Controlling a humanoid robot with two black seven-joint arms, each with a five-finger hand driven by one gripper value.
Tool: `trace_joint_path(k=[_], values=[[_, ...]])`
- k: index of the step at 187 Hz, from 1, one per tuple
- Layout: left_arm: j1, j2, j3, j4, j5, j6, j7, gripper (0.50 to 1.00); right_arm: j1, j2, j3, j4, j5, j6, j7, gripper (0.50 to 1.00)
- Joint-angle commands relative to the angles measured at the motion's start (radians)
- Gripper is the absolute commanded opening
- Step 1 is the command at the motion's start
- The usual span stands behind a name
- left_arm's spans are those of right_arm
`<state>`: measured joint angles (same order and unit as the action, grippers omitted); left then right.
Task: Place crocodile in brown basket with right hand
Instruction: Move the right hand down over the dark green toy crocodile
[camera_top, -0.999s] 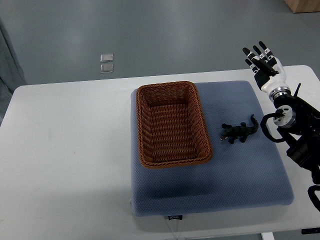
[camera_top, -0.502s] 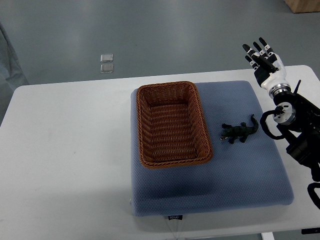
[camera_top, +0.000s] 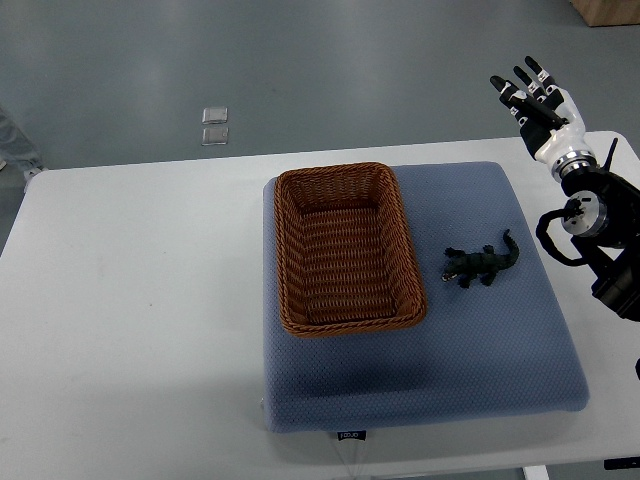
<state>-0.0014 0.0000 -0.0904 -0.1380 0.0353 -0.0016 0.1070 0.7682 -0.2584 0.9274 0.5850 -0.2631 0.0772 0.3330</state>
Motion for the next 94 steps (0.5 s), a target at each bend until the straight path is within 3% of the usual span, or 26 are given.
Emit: trace_joint_path(k=[1,56,79,94], values=[[0.000,0.000,0.000,-0.002,0.000,0.000,-0.001,1.000,-0.015,-0.027,-0.033,0.047,-0.015,0.001,0.000,0.928],[0.001,0.000,0.000,-0.002,0.000,0.000,-0.001,1.000,-0.026,-0.188,-0.186,0.237,-0.174,-0.004,0.000,0.928],[0.000,0.000,-0.002,-0.002,0.000,0.000,0.000,1.000,-0.023,-0.260,-0.259,0.289,-0.378,0.027,0.001,0.928],[0.000,0.000,-0.002,-0.002,0.000,0.000,0.000,1.000,-0.023,-0.321,-0.305,0.337,-0.530,0.088,0.004,0.928]])
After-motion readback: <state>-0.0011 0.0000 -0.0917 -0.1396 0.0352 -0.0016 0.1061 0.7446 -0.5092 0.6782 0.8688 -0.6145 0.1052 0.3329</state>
